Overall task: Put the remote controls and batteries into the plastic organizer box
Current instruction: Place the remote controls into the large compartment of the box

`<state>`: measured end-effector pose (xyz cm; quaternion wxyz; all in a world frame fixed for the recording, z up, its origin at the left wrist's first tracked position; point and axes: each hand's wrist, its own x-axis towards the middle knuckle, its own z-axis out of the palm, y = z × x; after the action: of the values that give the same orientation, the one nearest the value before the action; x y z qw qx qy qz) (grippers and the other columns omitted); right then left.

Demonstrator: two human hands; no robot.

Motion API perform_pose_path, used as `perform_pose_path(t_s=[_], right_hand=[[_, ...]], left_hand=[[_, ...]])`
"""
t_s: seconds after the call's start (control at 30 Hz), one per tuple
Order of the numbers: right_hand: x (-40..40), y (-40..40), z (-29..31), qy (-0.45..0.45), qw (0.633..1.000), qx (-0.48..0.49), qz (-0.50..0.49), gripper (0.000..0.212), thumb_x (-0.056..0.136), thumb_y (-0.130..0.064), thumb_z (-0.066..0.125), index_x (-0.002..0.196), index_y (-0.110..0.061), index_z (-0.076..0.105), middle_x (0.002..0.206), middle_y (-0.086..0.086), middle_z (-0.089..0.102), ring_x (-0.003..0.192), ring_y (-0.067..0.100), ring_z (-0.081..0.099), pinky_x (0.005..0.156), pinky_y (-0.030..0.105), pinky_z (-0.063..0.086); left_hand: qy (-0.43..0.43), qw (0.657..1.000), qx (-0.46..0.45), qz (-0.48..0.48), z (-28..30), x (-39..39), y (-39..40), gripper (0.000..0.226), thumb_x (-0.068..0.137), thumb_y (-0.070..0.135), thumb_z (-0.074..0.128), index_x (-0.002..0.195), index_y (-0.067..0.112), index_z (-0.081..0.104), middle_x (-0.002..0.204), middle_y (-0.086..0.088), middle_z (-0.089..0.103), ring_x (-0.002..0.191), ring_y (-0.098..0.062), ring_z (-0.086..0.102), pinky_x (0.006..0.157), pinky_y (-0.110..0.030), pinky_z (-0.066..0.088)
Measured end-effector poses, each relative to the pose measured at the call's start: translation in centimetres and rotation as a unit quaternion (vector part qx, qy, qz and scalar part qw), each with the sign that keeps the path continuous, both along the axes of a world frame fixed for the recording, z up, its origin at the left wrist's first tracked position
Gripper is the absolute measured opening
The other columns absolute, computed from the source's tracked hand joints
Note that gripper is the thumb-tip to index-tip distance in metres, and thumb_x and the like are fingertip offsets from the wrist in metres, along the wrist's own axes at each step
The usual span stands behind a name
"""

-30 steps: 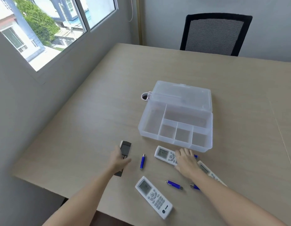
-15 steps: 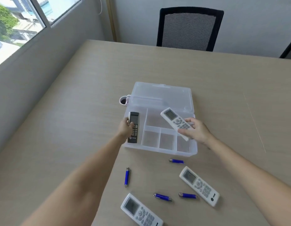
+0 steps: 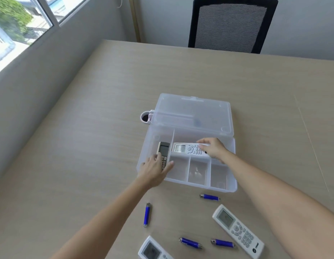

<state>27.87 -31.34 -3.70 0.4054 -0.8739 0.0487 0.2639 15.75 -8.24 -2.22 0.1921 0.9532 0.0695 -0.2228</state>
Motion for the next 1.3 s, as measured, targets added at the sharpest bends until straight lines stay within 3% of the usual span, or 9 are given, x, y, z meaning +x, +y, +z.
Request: perform_pose_path(t_s=[0.1,0.23,0.4,0.6,0.7,0.8,0.93,1.2,1.3], right_hand=[[-0.1,0.9,-0.7,-0.019,0.998,-0.054,0.023,0.03,0.09,-0.013,0.057,0.119,-0.014,0.066,0.125,0.008,0.066,0.117,0.024,0.057,0.102,0.028,0.039],[-0.5,1.6,-0.5,-0.017,0.972,-0.181,0.148,0.046,0.094,-0.013,0.042,0.14,-0.019,0.045,0.145,0.014,0.048,0.135,0.033,0.039,0.113,0.039,0.031],[-2.6,0.9,2.7,-0.014,0.964,-0.167,0.205,0.051,0.095,-0.007,0.034,0.145,-0.013,0.034,0.151,0.012,0.039,0.138,0.033,0.037,0.112,0.035,0.032],[-13.6,-5.2,6.7,-0.274,0.959,-0.049,0.054,0.022,0.091,-0.007,0.052,0.108,-0.009,0.066,0.091,0.0,0.064,0.081,0.016,0.059,0.078,0.031,0.049],[-20.0,-10.7,4.3,-0.137,0.973,-0.143,0.121,0.019,0.088,-0.017,0.06,0.106,-0.013,0.065,0.093,-0.001,0.062,0.082,0.015,0.057,0.079,0.029,0.047],[-24.3,-14.5,1.5,0.04,0.958,-0.219,0.181,0.052,0.074,-0.032,0.07,0.123,-0.021,0.055,0.108,0.004,0.056,0.105,0.021,0.055,0.09,0.028,0.043],[-25.1,-15.0,-0.1,0.032,0.957,-0.232,0.169,0.075,0.06,-0.04,0.074,0.128,-0.024,0.047,0.111,0.004,0.052,0.109,0.023,0.052,0.093,0.035,0.046],[-24.0,-14.2,1.5,0.037,0.963,-0.218,0.155,0.033,0.057,-0.029,0.073,0.071,-0.024,0.044,0.075,-0.004,0.05,0.077,0.022,0.054,0.06,0.028,0.038],[-22.7,-15.6,4.5,0.087,0.988,-0.099,0.075,0.03,0.057,-0.017,0.079,0.08,-0.02,0.059,0.067,-0.006,0.062,0.062,0.013,0.058,0.052,0.021,0.041]], left_hand=[[-0.029,0.992,0.075,-0.102,0.1,-2.4,0.4,0.12,0.063,0.088,-0.004,0.148,0.007,0.018,0.156,-0.014,0.026,0.137,-0.033,0.036,0.112,-0.045,0.029],[-0.02,0.986,0.111,-0.123,-0.1,-2.3,0.1,0.122,0.058,0.086,-0.008,0.149,0.007,0.013,0.157,-0.019,0.021,0.137,-0.035,0.035,0.111,-0.044,0.028],[-0.002,0.988,0.106,-0.113,0.0,-2.2,0.3,0.124,0.056,0.088,-0.002,0.149,0.008,0.013,0.158,-0.015,0.021,0.138,-0.033,0.036,0.111,-0.046,0.026],[-0.092,0.989,0.026,-0.115,0.7,-4.5,0.0,0.094,0.083,0.073,0.031,0.152,0.018,-0.002,0.162,-0.009,-0.004,0.15,-0.025,-0.006,0.121,-0.051,0.009],[-0.17,0.961,0.009,-0.217,1.3,-8.8,0.1,0.086,0.08,0.076,0.031,0.146,0.021,0.027,0.155,-0.005,0.028,0.143,-0.024,0.027,0.117,-0.047,0.026],[-0.046,0.928,0.006,-0.369,0.0,-13.9,0.8,0.086,0.069,0.077,0.051,0.138,0.028,0.038,0.142,0.004,0.043,0.131,-0.016,0.039,0.113,-0.039,0.032],[0.042,0.9,0.039,-0.433,-1.7,-17.4,0.8,0.085,0.06,0.058,0.073,0.133,0.026,0.042,0.135,0.002,0.045,0.123,-0.018,0.042,0.107,-0.033,0.035],[0.079,0.904,0.073,-0.414,-0.5,-17.1,-0.6,0.054,0.067,0.028,0.069,0.112,0.012,0.043,0.106,-0.007,0.059,0.095,-0.029,0.059,0.079,-0.038,0.05],[0.037,0.947,0.012,-0.318,2.3,-15.0,0.1,0.053,0.065,0.028,0.065,0.111,0.016,0.042,0.095,-0.003,0.064,0.085,-0.029,0.06,0.063,-0.032,0.043]])
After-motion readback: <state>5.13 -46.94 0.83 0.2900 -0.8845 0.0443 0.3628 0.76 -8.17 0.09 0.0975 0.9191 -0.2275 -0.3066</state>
